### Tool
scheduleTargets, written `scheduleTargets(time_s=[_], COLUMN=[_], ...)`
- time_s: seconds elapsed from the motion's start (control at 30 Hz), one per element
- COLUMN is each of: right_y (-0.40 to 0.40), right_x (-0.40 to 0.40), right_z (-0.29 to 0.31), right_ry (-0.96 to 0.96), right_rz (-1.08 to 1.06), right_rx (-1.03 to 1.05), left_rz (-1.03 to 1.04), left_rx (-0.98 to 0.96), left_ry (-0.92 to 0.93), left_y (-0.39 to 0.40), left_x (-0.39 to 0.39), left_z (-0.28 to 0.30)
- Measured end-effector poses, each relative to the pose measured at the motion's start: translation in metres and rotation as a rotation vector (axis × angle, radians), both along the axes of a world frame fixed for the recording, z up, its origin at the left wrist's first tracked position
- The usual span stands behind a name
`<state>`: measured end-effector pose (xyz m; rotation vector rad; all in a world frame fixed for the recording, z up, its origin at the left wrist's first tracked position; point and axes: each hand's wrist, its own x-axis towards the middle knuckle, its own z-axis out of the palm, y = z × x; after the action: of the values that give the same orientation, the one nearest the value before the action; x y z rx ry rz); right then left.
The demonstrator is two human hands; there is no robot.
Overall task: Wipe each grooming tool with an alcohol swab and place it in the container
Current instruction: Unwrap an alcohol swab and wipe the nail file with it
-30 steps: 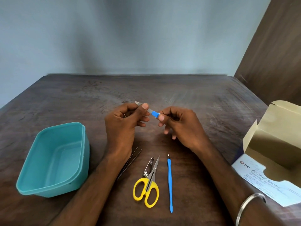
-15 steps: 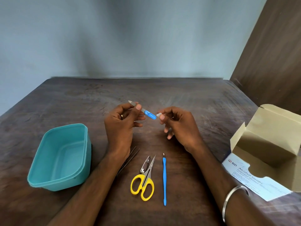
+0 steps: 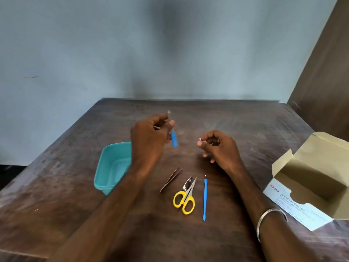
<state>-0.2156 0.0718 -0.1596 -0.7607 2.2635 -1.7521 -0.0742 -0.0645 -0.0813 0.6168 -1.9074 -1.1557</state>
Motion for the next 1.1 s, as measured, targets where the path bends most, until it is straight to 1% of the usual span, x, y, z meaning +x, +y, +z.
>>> scheduleTargets(time_s=[0.07,0.13,0.23,0.33,0.43,0.5,0.63,0.8,0.97,1.1], right_y=[-0.001,0.000,-0.003,-0.003,-0.002,-0.001,-0.002,-0.002,-0.001,-0.001], right_x=[-0.002,-0.001,0.003,0.007,0.008,0.008,0.007,0.006,0.006,0.005], right_z=[-0.002,-0.002,-0.003,-0.006,-0.006,-0.005,-0.006,-0.006,-0.006,-0.006], right_ry=[0.006,0.033,0.141,0.242,0.265,0.274,0.279,0.271,0.268,0.262], right_rz=[-0.008,-0.017,-0.021,-0.024,-0.033,-0.032,-0.024,-0.021,-0.024,-0.023], right_rx=[0.014,0.028,0.059,0.084,0.088,0.093,0.113,0.117,0.117,0.125], left_rz=[0.042,0.060,0.063,0.035,0.007,0.008,0.010,-0.019,-0.045,-0.017], left_rx=[-0.026,-0.005,-0.003,0.000,0.042,0.034,-0.030,-0.170,-0.183,-0.188], left_ry=[-0.101,-0.228,-0.465,-0.678,-0.844,-0.918,-0.972,-1.022,-1.037,-1.018], left_y=[-0.024,-0.047,-0.069,-0.072,-0.073,-0.075,-0.077,-0.074,-0.071,-0.072], left_x=[0.016,0.033,0.054,0.064,0.061,0.057,0.049,0.042,0.037,0.039], left_z=[0.012,0.019,0.024,0.018,0.002,-0.008,-0.022,-0.024,-0.022,-0.020])
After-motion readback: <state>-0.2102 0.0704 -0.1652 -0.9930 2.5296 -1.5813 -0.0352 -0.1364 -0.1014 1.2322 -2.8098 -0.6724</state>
